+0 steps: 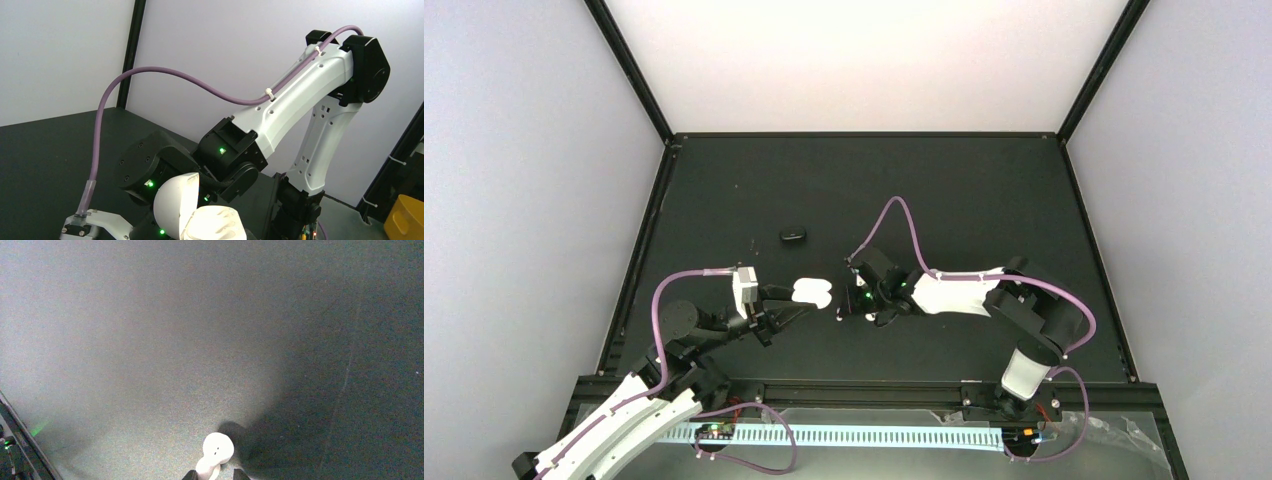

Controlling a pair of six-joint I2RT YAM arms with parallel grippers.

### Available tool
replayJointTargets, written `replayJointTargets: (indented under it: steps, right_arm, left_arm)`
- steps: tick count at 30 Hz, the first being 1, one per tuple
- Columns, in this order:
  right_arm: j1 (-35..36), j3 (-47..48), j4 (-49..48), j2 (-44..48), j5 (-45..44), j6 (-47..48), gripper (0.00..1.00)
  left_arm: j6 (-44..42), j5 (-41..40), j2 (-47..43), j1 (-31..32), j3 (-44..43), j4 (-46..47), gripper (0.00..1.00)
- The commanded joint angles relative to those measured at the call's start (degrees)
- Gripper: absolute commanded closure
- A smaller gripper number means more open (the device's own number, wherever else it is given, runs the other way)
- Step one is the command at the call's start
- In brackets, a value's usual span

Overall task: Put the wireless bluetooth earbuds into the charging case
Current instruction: Pick up the earbud from the center of the board.

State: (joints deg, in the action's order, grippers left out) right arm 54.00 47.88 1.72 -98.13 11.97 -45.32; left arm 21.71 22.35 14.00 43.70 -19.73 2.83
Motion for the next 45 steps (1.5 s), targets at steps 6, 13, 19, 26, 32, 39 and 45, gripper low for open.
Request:
replayJointTargets:
  steps: [6, 13, 19, 26, 32, 39, 45]
  right_arm:
    - [0.3, -0.7, -1.3, 1.0, -0.5, -0.1, 0.82]
    - [-0.1, -1.6, -2.1, 0.8, 0.1, -0.9, 0.82]
    - [-0.6, -2.7, -3.2, 1.3, 0.9, -1.3, 0.81]
    - [-0.8, -3.0, -4.1, 2.0, 1.2, -0.8, 0.8]
    - [-0.7, -3.0, -4.3, 2.6, 0.7, -0.7, 0.82]
    - [-0.8, -2.7, -4.7, 1.7, 0.9, -0.9, 0.86]
    - [-0.8, -2.7, -5.0, 1.6, 0.9, -1.1, 0.88]
  left_arm:
    - [0.3, 0.9, -0.2, 0.2, -1.1, 0.6, 0.99]
    - [0.3, 0.9, -0.3, 0.1, -1.1, 0.5, 0.99]
    - [0.3, 1.0, -0.1, 0.1, -1.2, 0.5, 0.99]
    - [0.3, 1.1, 0.0, 0.1, -1.2, 0.6, 0.98]
    - [0.3, 1.0, 0.0, 0.1, -1.2, 0.6, 0.98]
    - [0.3, 1.0, -0.2, 0.1, -1.2, 0.4, 0.98]
    - [0.3, 1.0, -0.2, 0.1, -1.2, 0.4, 0.98]
